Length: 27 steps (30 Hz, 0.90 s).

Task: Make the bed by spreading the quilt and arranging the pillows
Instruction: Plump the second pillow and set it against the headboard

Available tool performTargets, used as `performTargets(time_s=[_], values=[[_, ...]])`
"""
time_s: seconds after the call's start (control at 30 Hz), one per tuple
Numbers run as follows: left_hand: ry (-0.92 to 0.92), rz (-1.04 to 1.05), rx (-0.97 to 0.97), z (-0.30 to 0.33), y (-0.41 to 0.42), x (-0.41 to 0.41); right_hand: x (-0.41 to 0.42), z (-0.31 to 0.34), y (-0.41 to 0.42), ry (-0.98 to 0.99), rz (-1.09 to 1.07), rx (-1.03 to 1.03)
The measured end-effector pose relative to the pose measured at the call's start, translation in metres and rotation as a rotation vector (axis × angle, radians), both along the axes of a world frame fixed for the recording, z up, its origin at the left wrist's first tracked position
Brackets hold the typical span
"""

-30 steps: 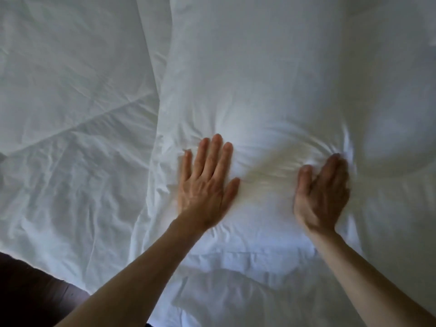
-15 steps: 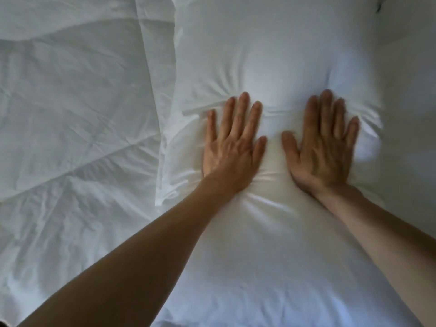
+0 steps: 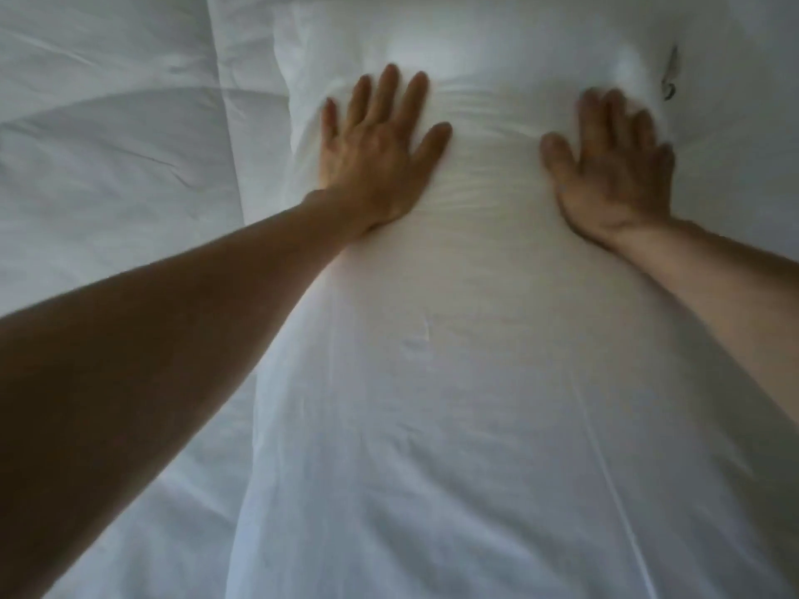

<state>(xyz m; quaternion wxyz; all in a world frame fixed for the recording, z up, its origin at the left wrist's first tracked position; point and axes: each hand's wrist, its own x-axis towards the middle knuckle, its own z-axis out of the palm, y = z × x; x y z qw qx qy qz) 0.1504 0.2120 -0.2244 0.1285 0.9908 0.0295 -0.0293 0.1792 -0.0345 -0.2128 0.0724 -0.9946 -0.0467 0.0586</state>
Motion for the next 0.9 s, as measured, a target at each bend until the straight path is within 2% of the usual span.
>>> performTargets(time_s=[0.1, 0.17, 0.23, 0.27, 0.37, 0.5, 0.6, 0.7, 0.77, 0.83, 0.9], values=[[0.097, 0.18, -0.127, -0.007, 0.008, 0.004, 0.014, -0.002, -0.01, 0.248, -0.374, 0.27], [0.168, 0.438, -0.295, 0.0, 0.018, -0.011, -0.002, 0.002, -0.018, 0.359, -0.562, 0.439], [0.232, 0.661, -0.511, 0.007, 0.027, -0.039, -0.026, 0.009, -0.034, 0.458, -0.683, 0.587], [0.262, 0.701, -0.572, 0.01, 0.027, -0.057, -0.039, 0.011, -0.04, 0.505, -0.715, 0.617], [0.293, 0.69, -0.678, 0.015, 0.022, -0.094, -0.063, 0.025, -0.041, 0.602, -0.66, 0.691], [0.295, 0.589, -0.783, 0.049, 0.021, -0.113, -0.104, 0.063, -0.048, 0.555, -0.555, 0.74], [0.255, 0.422, -0.828, 0.09, 0.004, -0.152, -0.162, 0.109, -0.077, 0.479, -0.599, 0.733], [0.297, 0.314, -0.754, 0.117, -0.034, -0.207, -0.248, 0.139, -0.111, 0.409, -0.807, 0.777], [0.445, 0.244, -0.566, 0.114, -0.062, -0.242, -0.307, 0.143, -0.128, 0.416, -0.975, 0.784], [0.613, 0.169, -0.321, 0.105, -0.09, -0.257, -0.345, 0.129, -0.15, 0.486, -1.148, 0.634], [0.541, 0.125, -0.212, 0.102, -0.113, -0.252, -0.355, 0.105, -0.174, 0.415, -1.135, 0.538]])
